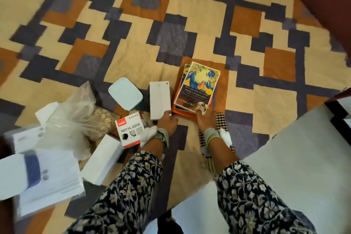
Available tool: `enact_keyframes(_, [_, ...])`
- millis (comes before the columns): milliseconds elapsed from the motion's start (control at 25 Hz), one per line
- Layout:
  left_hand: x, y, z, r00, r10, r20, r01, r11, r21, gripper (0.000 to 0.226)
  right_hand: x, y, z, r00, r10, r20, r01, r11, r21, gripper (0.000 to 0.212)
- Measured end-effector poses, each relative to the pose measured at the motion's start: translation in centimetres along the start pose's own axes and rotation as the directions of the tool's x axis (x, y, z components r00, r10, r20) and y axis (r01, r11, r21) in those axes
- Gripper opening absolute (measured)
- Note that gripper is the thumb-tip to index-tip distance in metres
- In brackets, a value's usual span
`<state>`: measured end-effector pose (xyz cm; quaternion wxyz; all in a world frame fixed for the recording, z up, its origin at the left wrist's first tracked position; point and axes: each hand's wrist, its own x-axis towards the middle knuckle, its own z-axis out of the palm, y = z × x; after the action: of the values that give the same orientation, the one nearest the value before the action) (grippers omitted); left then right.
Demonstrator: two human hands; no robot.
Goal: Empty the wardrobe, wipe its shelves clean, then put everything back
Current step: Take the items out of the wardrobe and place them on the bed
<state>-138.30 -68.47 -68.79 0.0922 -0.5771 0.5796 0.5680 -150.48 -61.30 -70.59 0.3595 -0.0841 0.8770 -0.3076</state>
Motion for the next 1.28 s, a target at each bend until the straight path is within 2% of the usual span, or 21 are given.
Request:
enact_keyframes(200, [-5.2,-3.3,-2.3,0.999,0.001,-0.036,-0.006,0.993,-0.116,0.025,-6.1,0.1,0.9,0.998,-0.035,0.051,0.037,0.998,-0.052,0.038])
enact_keyframes(280, [-8.5,-5.5,-4.5,0.998,0.022,-0.054,-0.033,0.98,-0.196,0.017,-10.5,-1.0,1.8,0.986,-0.098,0.136,0.104,0.994,-0.035,0.026])
enact_keyframes(360, [-12.2,-8.3,-6.6,0.993,0.027,-0.117,-0.059,0.959,-0.278,0.022,-16.0,-2.0,3.0,0.958,-0.149,0.245,0.156,0.988,-0.01,0.022])
enact_keyframes(400, [-15.6,-11.1,-8.7,0.986,0.025,-0.163,-0.075,0.949,-0.306,0.026,-20.5,-2.5,4.5,0.925,-0.189,0.328,0.202,0.979,-0.007,0.02])
enact_keyframes(480, [-18.3,-13.4,-9.6,0.982,0.017,-0.188,-0.082,0.935,-0.346,0.021,-23.2,-2.3,6.0,0.902,-0.195,0.384,0.211,0.977,0.001,0.019])
enact_keyframes(600, [-25.4,-19.9,-13.9,0.955,-0.112,-0.276,-0.047,0.858,-0.512,0.014,-32.2,-3.3,10.0,0.822,-0.265,0.504,0.316,0.949,-0.015,0.017])
enact_keyframes(640, [-26.9,-21.1,-15.1,0.943,-0.108,-0.315,-0.067,0.864,-0.499,0.016,-34.4,-3.6,10.7,0.803,-0.27,0.532,0.323,0.946,-0.007,0.015])
enact_keyframes(680, [-30.6,-24.7,-17.1,0.912,-0.148,-0.382,-0.088,0.841,-0.534,0.017,-39.5,-3.4,12.6,0.743,-0.313,0.591,0.39,0.921,-0.003,0.014])
enact_keyframes(720, [-32.8,-26.3,-18.1,0.901,-0.166,-0.401,-0.108,0.808,-0.579,0.02,-42.1,-3.3,13.7,0.714,-0.329,0.618,0.423,0.906,-0.006,0.016])
enact_keyframes(760, [-32.7,-26.5,-17.9,0.91,-0.159,-0.384,-0.112,0.795,-0.596,0.021,-41.8,-3.2,13.7,0.716,-0.337,0.612,0.409,0.912,0.024,0.017])
enact_keyframes(800, [-36.9,-30.6,-19.4,0.882,-0.211,-0.421,-0.114,0.772,-0.625,0.02,-47.0,-2.7,15.6,0.657,-0.354,0.665,0.456,0.889,0.023,0.016])
enact_keyframes(840, [-39.1,-33.3,-20.5,0.863,-0.246,-0.442,-0.114,0.757,-0.644,0.017,-49.5,-2.3,17.1,0.631,-0.348,0.694,0.472,0.881,0.013,0.015])
enact_keyframes(880, [-38.5,-33.8,-20.7,0.853,-0.243,-0.461,-0.125,0.763,-0.634,0.014,-49.4,-2.5,17.4,0.635,-0.345,0.691,0.49,0.872,-0.016,0.016])
enact_keyframes(920, [-42.0,-37.9,-21.9,0.817,-0.287,-0.5,-0.155,0.725,-0.671,0.014,-53.9,-1.9,19.3,0.551,-0.376,0.745,0.575,0.818,-0.013,0.017])
enact_keyframes(960, [-48.6,-44.1,-23.9,0.743,-0.386,-0.546,-0.194,0.657,-0.728,0.014,-62.4,-0.5,21.7,0.436,-0.374,0.819,0.638,0.77,0.013,0.019])
enact_keyframes(1000, [-52.2,-47.4,-24.9,0.699,-0.436,-0.567,-0.221,0.623,-0.751,0.015,-66.9,0.4,23.4,0.381,-0.368,0.848,0.671,0.741,0.02,0.02])
enact_keyframes(1080, [-56.3,-50.7,-26.2,0.658,-0.457,-0.598,-0.263,0.604,-0.752,0.023,-71.6,0.9,25.4,0.271,-0.353,0.896,0.725,0.687,0.051,0.019])
enact_keyframes(1120, [-59.2,-53.5,-26.9,0.621,-0.498,-0.605,-0.294,0.568,-0.769,0.023,-75.2,1.8,26.8,0.202,-0.334,0.921,0.776,0.628,0.058,0.018])
enact_keyframes(1200, [-63.0,-57.4,-27.3,0.573,-0.549,-0.609,-0.349,0.509,-0.787,0.02,-79.5,3.3,28.9,0.128,-0.299,0.945,0.81,0.581,0.074,0.018])
enact_keyframes(1280, [-67.0,-62.0,-27.5,0.486,-0.636,-0.599,-0.394,0.452,-0.8,0.019,-84.4,4.9,32.1,0.048,-0.253,0.966,0.832,0.546,0.102,0.018])
